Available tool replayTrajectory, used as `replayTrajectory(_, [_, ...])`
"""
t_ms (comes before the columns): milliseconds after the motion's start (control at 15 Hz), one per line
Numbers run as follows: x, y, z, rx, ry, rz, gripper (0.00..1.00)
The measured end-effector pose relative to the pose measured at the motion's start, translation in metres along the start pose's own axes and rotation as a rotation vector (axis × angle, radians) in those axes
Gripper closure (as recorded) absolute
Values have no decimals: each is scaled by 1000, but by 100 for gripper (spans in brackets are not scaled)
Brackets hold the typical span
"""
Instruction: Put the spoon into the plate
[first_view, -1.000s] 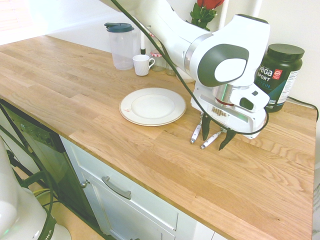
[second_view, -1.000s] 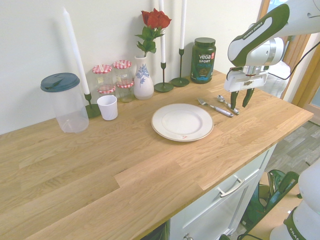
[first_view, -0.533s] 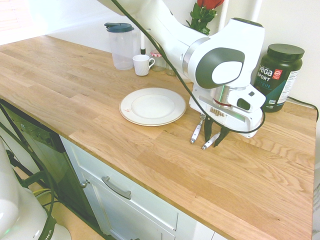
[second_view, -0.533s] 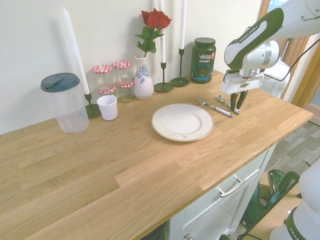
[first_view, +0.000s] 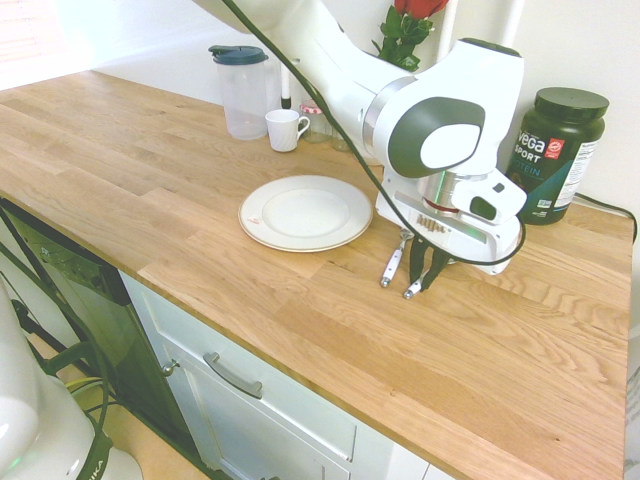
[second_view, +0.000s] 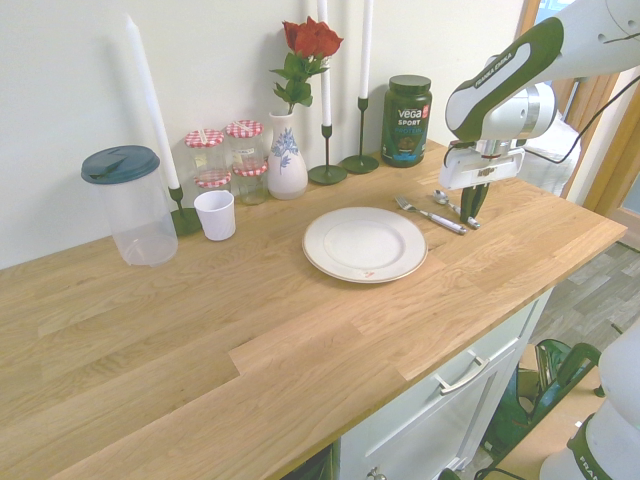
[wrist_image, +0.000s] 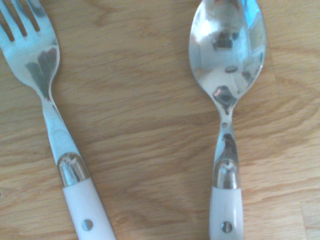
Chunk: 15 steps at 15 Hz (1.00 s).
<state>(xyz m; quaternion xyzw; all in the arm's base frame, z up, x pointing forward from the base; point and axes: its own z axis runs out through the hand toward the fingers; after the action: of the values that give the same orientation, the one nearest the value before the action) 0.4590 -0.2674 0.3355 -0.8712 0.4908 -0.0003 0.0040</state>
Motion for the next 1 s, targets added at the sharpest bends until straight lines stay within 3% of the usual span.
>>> replayTrajectory(267, [-5, -10, -13, 21, 16, -15, 100])
replayTrajectory(533, [-26, -21, -80, 92, 64, -52, 100])
replayTrajectory(733, [-74, -51, -117, 120, 74, -124, 100])
replayTrajectory(1000, [-163, -97, -122, 107, 83, -222, 100])
